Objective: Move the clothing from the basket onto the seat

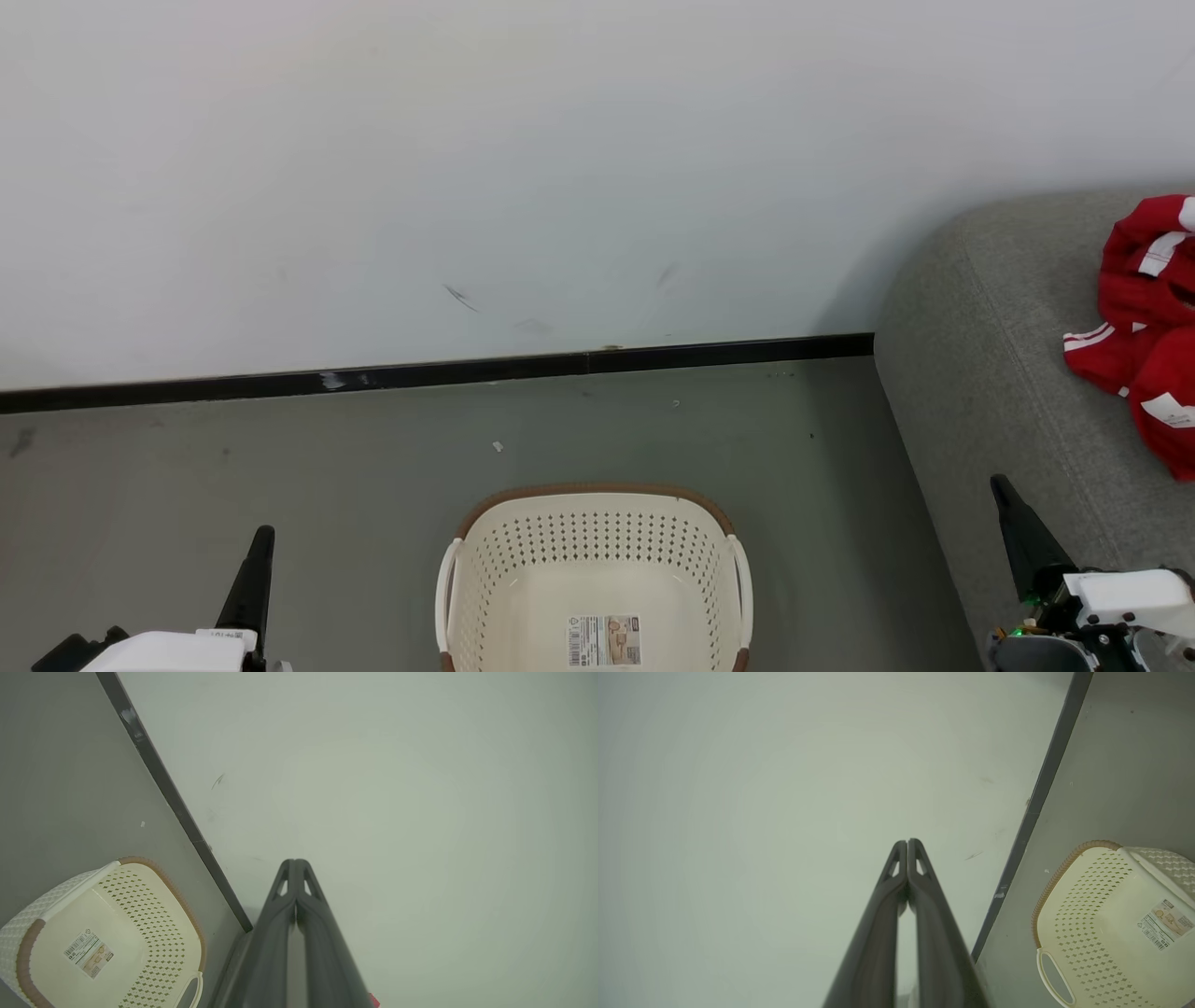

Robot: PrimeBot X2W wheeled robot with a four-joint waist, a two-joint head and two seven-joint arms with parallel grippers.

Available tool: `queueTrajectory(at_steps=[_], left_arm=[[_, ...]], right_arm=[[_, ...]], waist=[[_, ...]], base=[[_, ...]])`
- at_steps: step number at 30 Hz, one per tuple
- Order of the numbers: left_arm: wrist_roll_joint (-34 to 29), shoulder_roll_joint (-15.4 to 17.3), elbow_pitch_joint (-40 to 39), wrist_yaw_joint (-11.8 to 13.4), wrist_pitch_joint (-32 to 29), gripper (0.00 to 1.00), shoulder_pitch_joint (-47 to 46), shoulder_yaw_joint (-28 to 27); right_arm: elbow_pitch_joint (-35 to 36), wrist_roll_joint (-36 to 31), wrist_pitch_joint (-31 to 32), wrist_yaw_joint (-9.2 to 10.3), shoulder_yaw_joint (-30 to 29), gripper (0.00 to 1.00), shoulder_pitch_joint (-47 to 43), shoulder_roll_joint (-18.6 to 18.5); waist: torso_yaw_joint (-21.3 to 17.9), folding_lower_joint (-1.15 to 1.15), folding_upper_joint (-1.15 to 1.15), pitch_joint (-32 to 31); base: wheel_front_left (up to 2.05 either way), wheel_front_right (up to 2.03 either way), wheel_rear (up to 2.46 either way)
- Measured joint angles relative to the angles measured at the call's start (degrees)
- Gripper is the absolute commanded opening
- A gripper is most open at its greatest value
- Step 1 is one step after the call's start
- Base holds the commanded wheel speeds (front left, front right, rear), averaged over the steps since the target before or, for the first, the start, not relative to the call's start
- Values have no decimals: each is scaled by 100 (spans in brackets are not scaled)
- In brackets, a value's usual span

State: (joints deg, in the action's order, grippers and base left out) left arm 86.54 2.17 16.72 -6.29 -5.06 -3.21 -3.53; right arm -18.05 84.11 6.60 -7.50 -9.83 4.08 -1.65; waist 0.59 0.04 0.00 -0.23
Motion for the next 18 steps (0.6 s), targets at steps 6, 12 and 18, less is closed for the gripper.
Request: queueTrajectory(at_steps=[6, 12, 18], left_arm=[[390, -22, -30, -55, -103, 0, -25, -104], [482, -31, -58, -75, -145, 0, -73, -142], [482, -31, -63, -75, -145, 0, -81, -142]], right_arm=[[64, 519, 98, 0, 12, 0, 31, -8], [99, 710, 99, 0, 38, 0, 88, -25], [120, 711, 98, 0, 81, 0, 88, -25]], waist=[[-48, 0, 0, 28], [-59, 0, 0, 35], [-59, -1, 0, 36]], base=[[0, 0, 0], [0, 0, 0], [0, 0, 0]])
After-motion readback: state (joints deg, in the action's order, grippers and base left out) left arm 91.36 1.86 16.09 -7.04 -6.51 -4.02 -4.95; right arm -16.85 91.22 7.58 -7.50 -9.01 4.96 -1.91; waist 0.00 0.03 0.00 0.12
